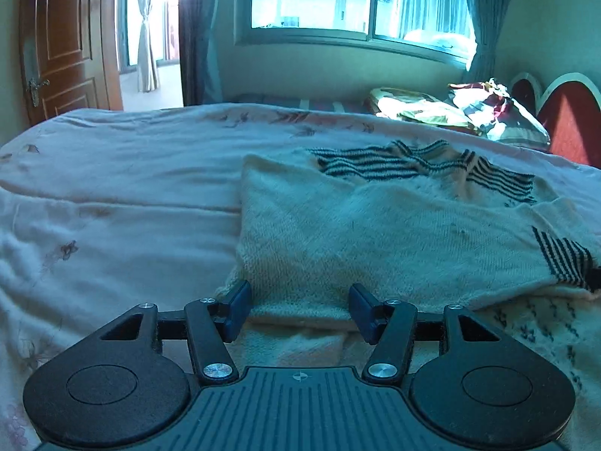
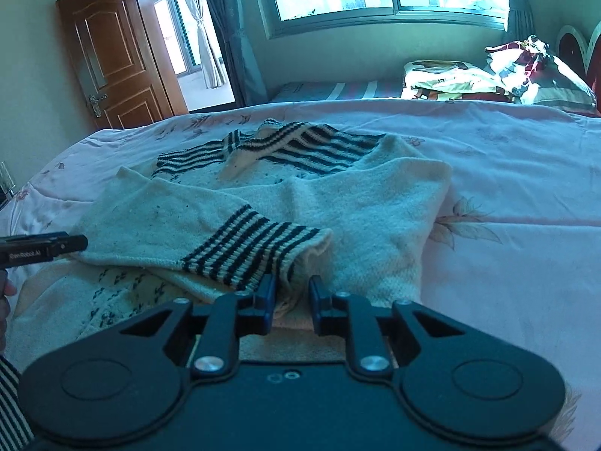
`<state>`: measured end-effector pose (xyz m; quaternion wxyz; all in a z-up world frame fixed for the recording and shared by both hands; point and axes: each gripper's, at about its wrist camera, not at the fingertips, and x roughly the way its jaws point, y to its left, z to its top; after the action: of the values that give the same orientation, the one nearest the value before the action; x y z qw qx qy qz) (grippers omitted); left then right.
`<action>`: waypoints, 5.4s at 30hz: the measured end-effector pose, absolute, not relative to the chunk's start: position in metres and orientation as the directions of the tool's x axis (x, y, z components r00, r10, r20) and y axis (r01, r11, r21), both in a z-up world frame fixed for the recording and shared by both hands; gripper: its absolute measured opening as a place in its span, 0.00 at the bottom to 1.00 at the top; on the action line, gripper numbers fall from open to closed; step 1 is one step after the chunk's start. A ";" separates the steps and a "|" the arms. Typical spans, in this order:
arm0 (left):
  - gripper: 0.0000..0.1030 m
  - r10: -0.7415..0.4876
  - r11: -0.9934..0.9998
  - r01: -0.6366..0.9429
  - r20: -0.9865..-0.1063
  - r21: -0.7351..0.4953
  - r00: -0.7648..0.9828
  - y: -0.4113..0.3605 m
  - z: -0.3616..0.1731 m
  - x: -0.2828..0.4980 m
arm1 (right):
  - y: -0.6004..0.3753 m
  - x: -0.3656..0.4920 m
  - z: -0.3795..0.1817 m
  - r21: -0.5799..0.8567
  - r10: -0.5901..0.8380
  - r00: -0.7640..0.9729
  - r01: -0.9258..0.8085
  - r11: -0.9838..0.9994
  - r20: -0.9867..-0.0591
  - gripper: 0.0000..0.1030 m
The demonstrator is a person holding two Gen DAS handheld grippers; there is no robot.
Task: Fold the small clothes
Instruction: 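Move both grippers to the black-striped hem of the sweater, then grasp the striped hem with both grippers, then lift the hem with both grippers and fold it over the body toward the collar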
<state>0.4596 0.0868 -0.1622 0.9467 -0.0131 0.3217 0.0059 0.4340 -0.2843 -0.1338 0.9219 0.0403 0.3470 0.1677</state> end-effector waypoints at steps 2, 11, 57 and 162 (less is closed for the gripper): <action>0.56 0.013 1.000 -0.019 -0.614 -0.003 0.789 0.083 -0.161 0.460 | -0.284 0.435 -0.134 0.190 0.338 0.702 -0.282 0.940 -0.627 0.19; 0.58 0.076 0.994 -0.005 -0.644 0.112 0.761 0.067 -0.146 0.460 | -0.285 0.435 -0.125 0.188 0.325 0.701 -0.268 0.945 -0.635 0.24; 0.35 -0.459 0.870 0.125 -0.692 -0.477 0.557 0.149 -0.161 0.271 | -0.319 0.238 -0.158 0.709 0.568 0.577 0.028 0.705 -0.588 0.37; 0.46 -0.381 0.920 0.202 -0.648 -0.335 0.660 0.105 -0.153 0.648 | -0.343 0.579 -0.125 0.502 0.422 0.709 -0.110 0.858 -0.565 0.40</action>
<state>0.6485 0.1052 -0.1527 0.9034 -0.1176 0.3795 -0.1614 0.5791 -0.3431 -0.1252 0.8975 0.2219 0.3512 0.1481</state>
